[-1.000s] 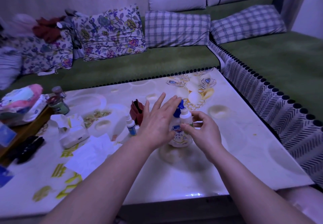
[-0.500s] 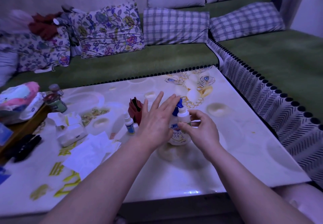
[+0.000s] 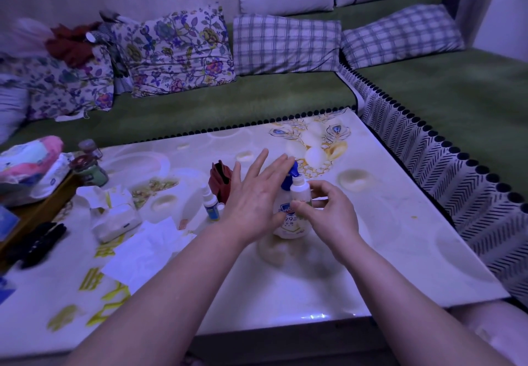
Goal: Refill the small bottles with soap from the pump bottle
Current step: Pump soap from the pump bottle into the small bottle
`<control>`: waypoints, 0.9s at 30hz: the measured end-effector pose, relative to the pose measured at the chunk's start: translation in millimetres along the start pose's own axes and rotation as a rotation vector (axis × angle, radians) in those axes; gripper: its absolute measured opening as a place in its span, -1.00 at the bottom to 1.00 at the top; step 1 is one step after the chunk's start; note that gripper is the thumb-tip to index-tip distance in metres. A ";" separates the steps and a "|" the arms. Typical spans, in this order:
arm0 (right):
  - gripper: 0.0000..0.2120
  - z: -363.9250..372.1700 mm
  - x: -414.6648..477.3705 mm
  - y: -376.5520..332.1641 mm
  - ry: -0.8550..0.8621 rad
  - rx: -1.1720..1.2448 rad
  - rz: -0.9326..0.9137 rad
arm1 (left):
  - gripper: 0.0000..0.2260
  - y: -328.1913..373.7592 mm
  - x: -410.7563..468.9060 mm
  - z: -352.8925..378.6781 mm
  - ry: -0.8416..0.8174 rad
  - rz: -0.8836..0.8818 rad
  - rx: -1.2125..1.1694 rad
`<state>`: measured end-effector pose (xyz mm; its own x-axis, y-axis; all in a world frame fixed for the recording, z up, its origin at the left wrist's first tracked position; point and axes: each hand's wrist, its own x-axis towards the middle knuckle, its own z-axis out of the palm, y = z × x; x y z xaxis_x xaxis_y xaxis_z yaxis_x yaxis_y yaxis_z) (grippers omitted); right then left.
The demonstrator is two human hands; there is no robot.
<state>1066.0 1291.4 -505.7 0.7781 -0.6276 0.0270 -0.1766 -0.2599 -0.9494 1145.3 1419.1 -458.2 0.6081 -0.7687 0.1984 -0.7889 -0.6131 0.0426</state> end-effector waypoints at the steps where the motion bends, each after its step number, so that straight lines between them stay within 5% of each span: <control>1: -0.67 -0.3 0.6 -0.8 0.002 -0.001 -0.003 | -0.18 0.4 0.9 -1.2 -0.001 0.001 0.004; 27: -0.67 -4.2 1.0 -4.3 0.003 -0.013 -0.018 | -0.20 1.9 0.9 0.3 0.005 -0.018 -0.002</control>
<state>1064.9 1288.8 -500.3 0.7794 -0.6250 0.0449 -0.1708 -0.2809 -0.9444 1144.3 1417.1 -458.2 0.6220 -0.7563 0.2028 -0.7778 -0.6267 0.0482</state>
